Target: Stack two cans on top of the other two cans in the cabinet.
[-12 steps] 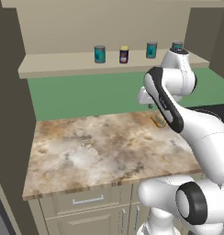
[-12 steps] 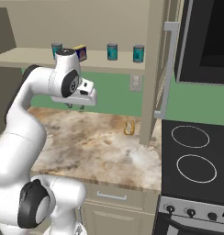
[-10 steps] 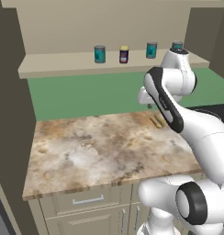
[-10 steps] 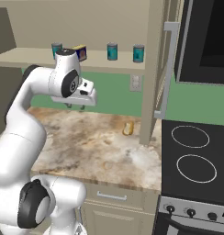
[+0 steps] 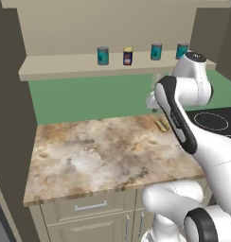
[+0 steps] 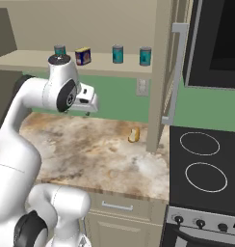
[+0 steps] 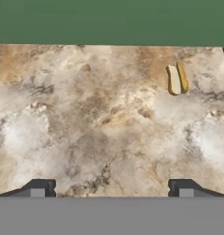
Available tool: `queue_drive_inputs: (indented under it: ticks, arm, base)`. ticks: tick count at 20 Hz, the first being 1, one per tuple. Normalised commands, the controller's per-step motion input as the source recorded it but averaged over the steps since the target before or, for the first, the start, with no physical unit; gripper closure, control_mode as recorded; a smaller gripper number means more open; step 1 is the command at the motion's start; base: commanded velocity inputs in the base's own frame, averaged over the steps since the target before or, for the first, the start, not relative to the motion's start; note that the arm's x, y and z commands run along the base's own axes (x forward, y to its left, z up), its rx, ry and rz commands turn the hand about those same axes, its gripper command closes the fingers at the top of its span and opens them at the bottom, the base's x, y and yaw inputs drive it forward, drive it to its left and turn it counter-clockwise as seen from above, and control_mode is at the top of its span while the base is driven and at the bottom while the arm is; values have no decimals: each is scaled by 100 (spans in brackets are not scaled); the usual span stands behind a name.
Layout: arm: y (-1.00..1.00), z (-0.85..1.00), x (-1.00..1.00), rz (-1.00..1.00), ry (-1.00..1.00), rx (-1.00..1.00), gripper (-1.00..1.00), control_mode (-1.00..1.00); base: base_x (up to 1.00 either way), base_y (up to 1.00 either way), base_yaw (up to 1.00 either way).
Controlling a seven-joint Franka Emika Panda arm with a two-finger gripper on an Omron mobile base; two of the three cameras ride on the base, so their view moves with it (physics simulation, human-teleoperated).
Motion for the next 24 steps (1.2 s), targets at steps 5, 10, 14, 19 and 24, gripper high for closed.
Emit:
queue_drive_inputs:
  ticks: [5,10,14,19,24]
  arm:
    - [0,15,-34,0,-35,0,-100,-100]
    - [0,37,-23,0,-26,0,-100,-100]
    - [0,48,-20,0,-16,0,-100,-100]
    - [0,54,-13,0,-8,0,-100,-100]
    - [0,55,-2,0,0,-1,-100,-100]
  base:
    - [0,0,0]
    - [0,0,0]
    - [0,0,0]
    - [0,0,0]
    - [0,0,0]
